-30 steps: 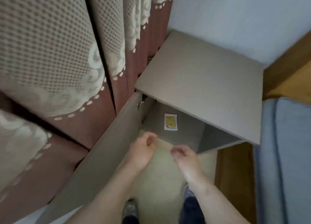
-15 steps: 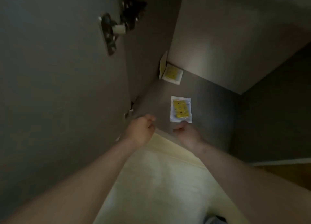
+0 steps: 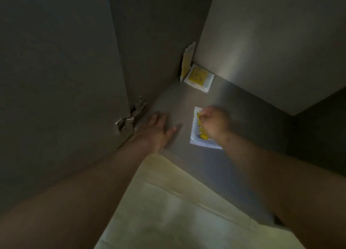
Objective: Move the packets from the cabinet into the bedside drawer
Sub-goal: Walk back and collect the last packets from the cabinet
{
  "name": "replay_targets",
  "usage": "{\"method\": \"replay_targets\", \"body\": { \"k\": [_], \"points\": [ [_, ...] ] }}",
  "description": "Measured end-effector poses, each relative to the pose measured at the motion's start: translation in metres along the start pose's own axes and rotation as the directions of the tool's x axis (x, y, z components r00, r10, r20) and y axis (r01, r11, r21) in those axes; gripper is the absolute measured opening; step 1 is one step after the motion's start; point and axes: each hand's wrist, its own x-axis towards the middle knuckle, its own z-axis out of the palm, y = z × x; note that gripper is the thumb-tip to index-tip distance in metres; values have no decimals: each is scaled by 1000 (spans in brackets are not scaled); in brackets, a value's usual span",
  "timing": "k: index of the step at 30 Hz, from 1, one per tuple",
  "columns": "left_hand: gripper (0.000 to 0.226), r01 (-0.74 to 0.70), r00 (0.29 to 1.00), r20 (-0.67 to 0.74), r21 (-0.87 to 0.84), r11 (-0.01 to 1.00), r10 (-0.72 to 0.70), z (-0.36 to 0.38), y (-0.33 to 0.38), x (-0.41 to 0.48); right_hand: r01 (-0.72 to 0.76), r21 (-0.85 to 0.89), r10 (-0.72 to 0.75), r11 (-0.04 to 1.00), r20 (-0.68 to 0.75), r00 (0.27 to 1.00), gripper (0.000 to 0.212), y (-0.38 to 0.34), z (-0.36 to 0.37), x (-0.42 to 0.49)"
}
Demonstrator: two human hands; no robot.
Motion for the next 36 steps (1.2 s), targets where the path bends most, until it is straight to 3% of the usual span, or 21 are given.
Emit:
{"method": "replay_targets", "body": {
  "k": [2, 8, 11, 16, 20, 24, 29, 31, 33, 36],
  "points": [
    [61, 44, 999, -11, 67, 997, -44, -4, 4, 5, 115, -19, -115, 993, 0, 993, 17, -20, -15, 20],
    [59, 63, 998, -10, 175, 982, -63, 0, 6, 8, 314, -175, -323, 933, -23, 946, 59, -74, -28, 93],
    [68, 74, 997, -1, 191, 979, -75, 4, -1, 8, 313, -224, -308, 923, 60, 950, 69, -88, -24, 117],
    [76, 69, 998, -14, 194, 979, -68, 7, -1, 11, 264, -445, -237, 856, 115, 965, 62, -79, -27, 141],
    [78, 63, 998, -32, 187, 980, -59, 6, 0, 17, 284, -626, -210, 726, 192, 959, 72, -67, -20, 146],
    [79, 82, 997, -13, 178, 981, -81, 9, -7, 15, 262, -459, -119, 849, 317, 941, 74, -41, 8, 138],
    [81, 102, 994, 17, 177, 979, -107, 9, -17, 13, 335, -466, -172, 819, 357, 918, 70, -29, 25, 112],
    [81, 89, 995, 21, 177, 980, -94, 7, -14, 14, 335, -387, -178, 859, 388, 904, 53, -40, 11, 109],
    [81, 76, 997, 11, 171, 982, -79, 5, -9, 16, 355, -354, -251, 865, 307, 918, 37, -56, -7, 112],
    [81, 63, 998, 10, 168, 984, -66, 7, -4, 17, 406, -375, -391, 833, 121, 913, 39, -79, -19, 121]
  ]
}}
